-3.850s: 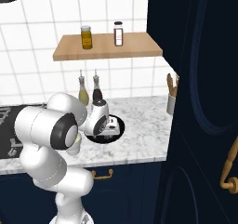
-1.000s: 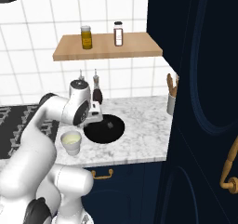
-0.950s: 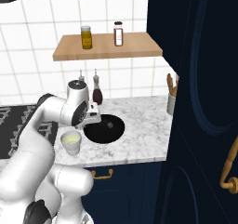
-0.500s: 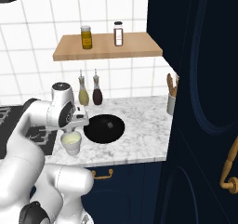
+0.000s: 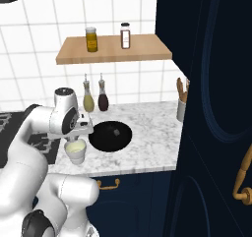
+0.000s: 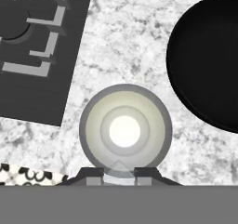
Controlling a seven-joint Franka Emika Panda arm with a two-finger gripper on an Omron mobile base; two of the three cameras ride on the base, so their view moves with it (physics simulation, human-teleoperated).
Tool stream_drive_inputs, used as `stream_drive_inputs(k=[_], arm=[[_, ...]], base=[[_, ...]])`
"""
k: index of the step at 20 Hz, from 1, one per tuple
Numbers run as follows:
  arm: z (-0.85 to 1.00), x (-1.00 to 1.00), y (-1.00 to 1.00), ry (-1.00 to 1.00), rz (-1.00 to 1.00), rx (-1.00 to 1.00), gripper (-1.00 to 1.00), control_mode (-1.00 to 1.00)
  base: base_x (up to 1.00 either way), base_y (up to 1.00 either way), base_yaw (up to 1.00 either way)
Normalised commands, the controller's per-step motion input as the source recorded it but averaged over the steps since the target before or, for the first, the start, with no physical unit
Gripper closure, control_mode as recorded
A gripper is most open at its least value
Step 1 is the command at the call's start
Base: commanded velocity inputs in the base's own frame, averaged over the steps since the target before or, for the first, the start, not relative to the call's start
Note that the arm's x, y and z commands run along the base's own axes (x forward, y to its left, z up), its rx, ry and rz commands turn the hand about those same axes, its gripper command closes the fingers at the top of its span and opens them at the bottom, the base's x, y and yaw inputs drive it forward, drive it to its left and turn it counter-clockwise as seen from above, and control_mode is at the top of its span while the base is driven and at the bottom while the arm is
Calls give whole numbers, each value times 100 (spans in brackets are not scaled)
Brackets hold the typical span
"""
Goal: Grab a lemon wedge from the fridge and one ice cube from the ice bowl, and put them in the glass of lemonade.
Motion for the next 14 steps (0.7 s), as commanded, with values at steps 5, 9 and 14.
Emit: stream_drive_inputs(k=[5,9,14], arm=[[-1,32,0,2,0,0,100,-100],[-1,11,0,0,0,0,100,-100],[-1,0,7,0,0,0,100,-100]], base=[[0,0,0],[0,0,0],[0,0,0]])
